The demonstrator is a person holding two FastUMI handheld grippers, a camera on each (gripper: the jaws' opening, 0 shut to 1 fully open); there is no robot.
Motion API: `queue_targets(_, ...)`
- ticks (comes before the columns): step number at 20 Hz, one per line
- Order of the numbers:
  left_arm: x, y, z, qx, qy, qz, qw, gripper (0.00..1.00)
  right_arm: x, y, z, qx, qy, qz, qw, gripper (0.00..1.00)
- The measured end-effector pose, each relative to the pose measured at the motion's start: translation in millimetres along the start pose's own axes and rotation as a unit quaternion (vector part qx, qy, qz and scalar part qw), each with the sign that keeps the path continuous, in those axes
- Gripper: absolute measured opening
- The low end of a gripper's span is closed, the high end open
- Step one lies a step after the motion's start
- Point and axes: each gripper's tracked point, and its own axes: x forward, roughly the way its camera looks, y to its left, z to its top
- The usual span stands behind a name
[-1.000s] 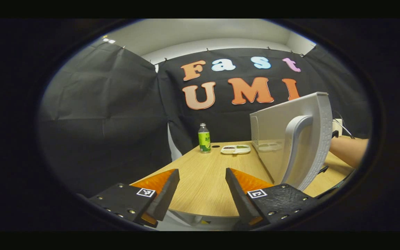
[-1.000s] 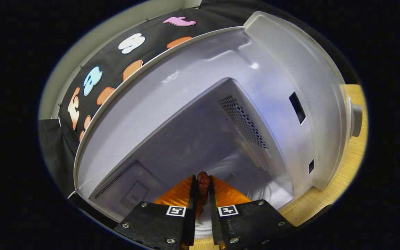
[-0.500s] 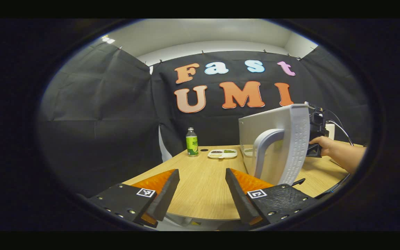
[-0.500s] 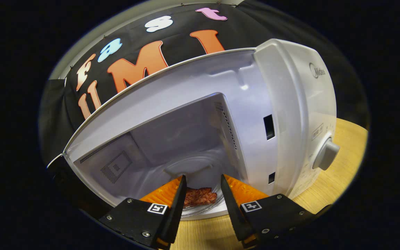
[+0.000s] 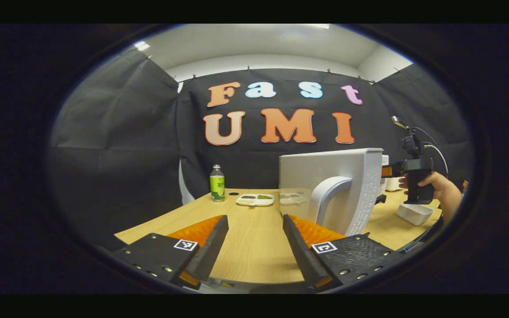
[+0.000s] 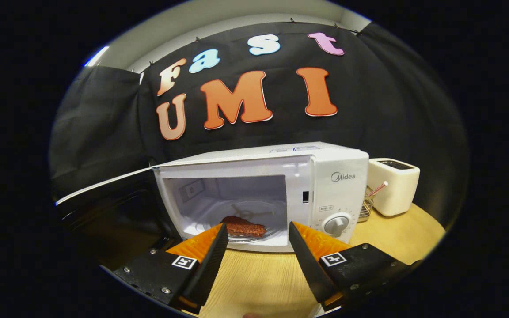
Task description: Open the microwave oven with the left hand, put the food in, and close the microwave oven.
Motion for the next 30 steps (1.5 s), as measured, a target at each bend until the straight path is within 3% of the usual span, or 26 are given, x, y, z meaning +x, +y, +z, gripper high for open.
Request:
queue_targets(5,20,-61,2,0.001,0.002,-0.072,0.997,0.78,-50,-39,34,-0.002,-0.035,-0.004,0.999,0.89)
queue_targets(6,26,-74,1,0.003,0.004,-0.085,0.996,0.78,-58,-47,37,-0.01,-0.04,-0.008,0.999,0.96)
queue_targets(7,32,-88,0,0.006,0.005,-0.099,0.995,0.77,-65,-56,37,-0.017,-0.039,-0.011,0.999,0.91)
queue_targets(11,52,-139,-2,0.014,0.004,-0.144,0.989,0.76,-86,-85,35,-0.029,-0.034,-0.025,0.999,0.93)
queue_targets(14,71,-173,-7,0.009,0.012,-0.164,0.986,0.63,-95,-105,34,-0.032,-0.035,-0.039,0.998,0.93)
queue_targets(15,76,-185,-10,0.008,0.018,-0.172,0.985,0.64,-98,-112,31,-0.033,-0.034,-0.045,0.998,0.93)
queue_targets(16,82,-196,-11,0.011,0.019,-0.178,0.984,0.55,-101,-118,31,-0.033,-0.035,-0.05,0.998,0.93)
queue_targets(19,102,-225,-17,0.023,0.025,-0.193,0.981,0.41,-109,-134,24,-0.032,-0.031,-0.061,0.997,0.93)
queue_targets(20,111,-234,-22,0.024,0.031,-0.195,0.98,0.31,-111,-139,22,-0.03,-0.031,-0.066,0.997,0.93)
queue_targets(22,128,-248,-32,0.023,0.04,-0.191,0.98,0.27,-116,-150,22,-0.024,-0.033,-0.074,0.996,0.93)
queue_targets(23,135,-258,-35,0.02,0.047,-0.197,0.979,0.2,-118,-153,20,-0.016,-0.035,-0.075,0.996,0.93)
queue_targets(28,173,-286,-35,0.019,0.042,-0.205,0.978,0.19,-121,-156,4,-0.014,-0.022,-0.072,0.997,0.93)
queue_targets(29,180,-289,-34,0.016,0.042,-0.2,0.979,0.19,-123,-159,4,-0.019,-0.022,-0.075,0.997,0.98)
queue_targets(30,188,-290,-37,0.013,0.043,-0.196,0.98,0.17,-124,-162,5,-0.023,-0.023,-0.078,0.996,0.93)
